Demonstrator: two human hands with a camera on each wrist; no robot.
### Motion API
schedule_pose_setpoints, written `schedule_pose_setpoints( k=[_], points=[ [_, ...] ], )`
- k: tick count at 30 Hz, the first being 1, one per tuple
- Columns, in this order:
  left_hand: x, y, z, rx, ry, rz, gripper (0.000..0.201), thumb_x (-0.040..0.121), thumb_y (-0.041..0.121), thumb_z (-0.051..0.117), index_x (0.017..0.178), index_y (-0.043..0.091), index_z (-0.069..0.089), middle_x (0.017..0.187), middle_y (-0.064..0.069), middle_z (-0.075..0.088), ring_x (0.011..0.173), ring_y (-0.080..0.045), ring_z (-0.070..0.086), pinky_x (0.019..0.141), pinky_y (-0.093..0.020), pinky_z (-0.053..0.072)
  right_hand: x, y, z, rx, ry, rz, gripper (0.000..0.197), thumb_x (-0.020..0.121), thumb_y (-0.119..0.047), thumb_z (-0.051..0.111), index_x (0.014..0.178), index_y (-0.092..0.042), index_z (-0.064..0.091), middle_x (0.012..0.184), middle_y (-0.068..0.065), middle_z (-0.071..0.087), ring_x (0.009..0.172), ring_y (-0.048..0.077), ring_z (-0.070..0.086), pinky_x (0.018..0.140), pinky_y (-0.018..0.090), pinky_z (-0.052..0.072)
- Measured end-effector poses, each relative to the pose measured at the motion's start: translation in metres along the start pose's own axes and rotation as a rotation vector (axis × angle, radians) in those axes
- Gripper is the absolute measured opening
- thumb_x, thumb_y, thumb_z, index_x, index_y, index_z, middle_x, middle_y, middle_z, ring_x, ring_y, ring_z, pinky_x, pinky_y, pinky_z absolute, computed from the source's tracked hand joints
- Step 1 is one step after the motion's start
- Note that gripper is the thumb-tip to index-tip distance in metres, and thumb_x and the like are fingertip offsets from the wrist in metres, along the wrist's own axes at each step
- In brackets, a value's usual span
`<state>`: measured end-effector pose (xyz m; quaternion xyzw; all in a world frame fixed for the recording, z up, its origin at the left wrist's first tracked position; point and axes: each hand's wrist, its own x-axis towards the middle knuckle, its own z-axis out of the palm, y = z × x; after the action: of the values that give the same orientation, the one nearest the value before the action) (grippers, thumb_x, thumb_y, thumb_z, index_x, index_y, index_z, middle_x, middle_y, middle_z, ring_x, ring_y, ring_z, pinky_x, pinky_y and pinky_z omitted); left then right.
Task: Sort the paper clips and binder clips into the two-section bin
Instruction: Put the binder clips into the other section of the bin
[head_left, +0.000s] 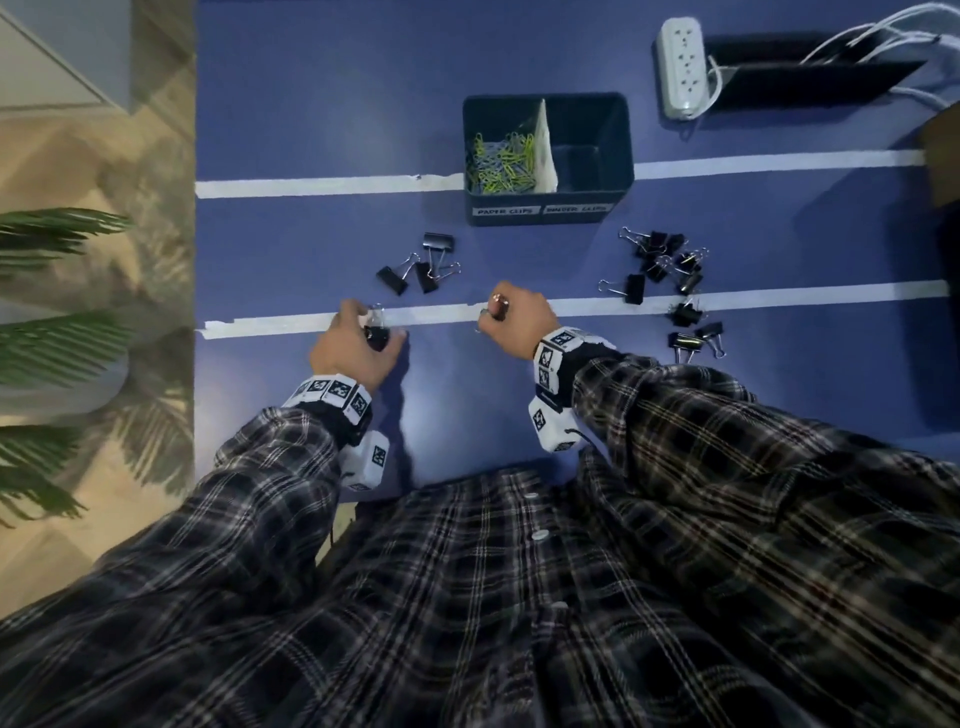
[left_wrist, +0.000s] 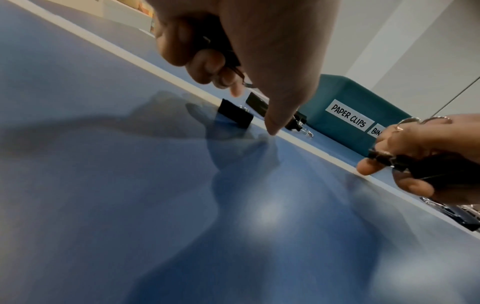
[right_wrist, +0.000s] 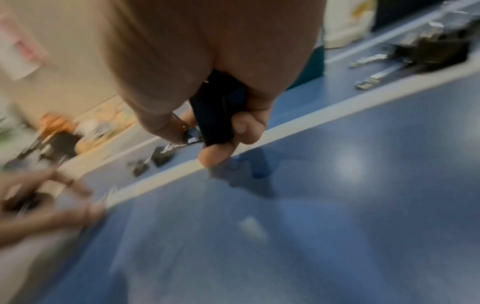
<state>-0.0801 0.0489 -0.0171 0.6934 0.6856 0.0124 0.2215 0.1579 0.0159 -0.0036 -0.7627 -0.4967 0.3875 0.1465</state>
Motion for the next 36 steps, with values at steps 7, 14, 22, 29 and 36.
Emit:
schedule_pose_setpoints(
  k=[7, 14, 22, 29, 36],
  points=[
    [-0.009, -0.005, 0.002, 0.037, -0.028, -0.078, 0.061, 0.082, 0.066, 0.049, 0.118, 0.018, 0.039, 0.116, -0.011, 0.059, 0.094, -0.036, 0.064, 0.079, -0.043, 0.050, -0.002, 0.013, -0.008, 0.173, -0.020, 0.138, 0.011, 0.084, -0.029, 0.057, 0.092, -0.023, 0.054, 0.089, 0.005, 0.068, 0.060, 0.022, 0.059, 0.069, 0.036, 0.056],
    [0.006, 0.023, -0.002, 0.052, -0.050, -0.133, 0.044, 0.090, 0.041, 0.050, 0.113, 0.004, 0.046, 0.114, -0.020, 0.057, 0.100, -0.041, 0.058, 0.082, -0.044, 0.046, -0.003, -0.016, -0.029, -0.009, -0.126, 0.136, 0.033, 0.087, -0.041, 0.048, 0.070, -0.013, 0.053, 0.070, 0.011, 0.056, 0.072, 0.032, 0.061, 0.078, 0.041, 0.054],
    [0.011, 0.067, 0.004, 0.111, -0.411, 0.047, 0.067, 0.086, 0.065, 0.036, 0.092, 0.005, 0.065, 0.104, -0.019, 0.066, 0.096, -0.034, 0.061, 0.079, -0.032, 0.045, 0.024, -0.024, -0.118, 0.768, 0.011, 0.328, 0.023, 0.087, -0.033, 0.058, 0.070, -0.017, 0.056, 0.067, 0.002, 0.059, 0.046, 0.015, 0.051, 0.041, 0.016, 0.025],
    [0.060, 0.208, -0.047, -0.132, -0.299, 0.232, 0.044, 0.096, 0.046, 0.034, 0.101, 0.006, 0.053, 0.111, -0.021, 0.060, 0.102, -0.034, 0.056, 0.076, -0.032, 0.035, 0.077, -0.022, -0.206, 0.945, 0.112, 0.349, 0.038, 0.090, -0.055, 0.049, 0.100, -0.019, 0.048, 0.076, 0.000, 0.044, 0.046, 0.020, 0.055, 0.047, 0.019, 0.043],
    [0.118, 0.305, -0.039, -0.241, -0.218, 0.233, 0.040, 0.090, 0.051, 0.047, 0.107, 0.015, 0.051, 0.110, -0.009, 0.066, 0.102, -0.029, 0.061, 0.086, -0.031, 0.045, 0.088, -0.013, -0.219, 1.123, -0.102, 0.353, 0.081, 0.075, -0.078, 0.050, 0.123, -0.013, 0.053, 0.125, 0.018, 0.060, 0.113, 0.033, 0.060, 0.097, 0.051, 0.048]
  ],
)
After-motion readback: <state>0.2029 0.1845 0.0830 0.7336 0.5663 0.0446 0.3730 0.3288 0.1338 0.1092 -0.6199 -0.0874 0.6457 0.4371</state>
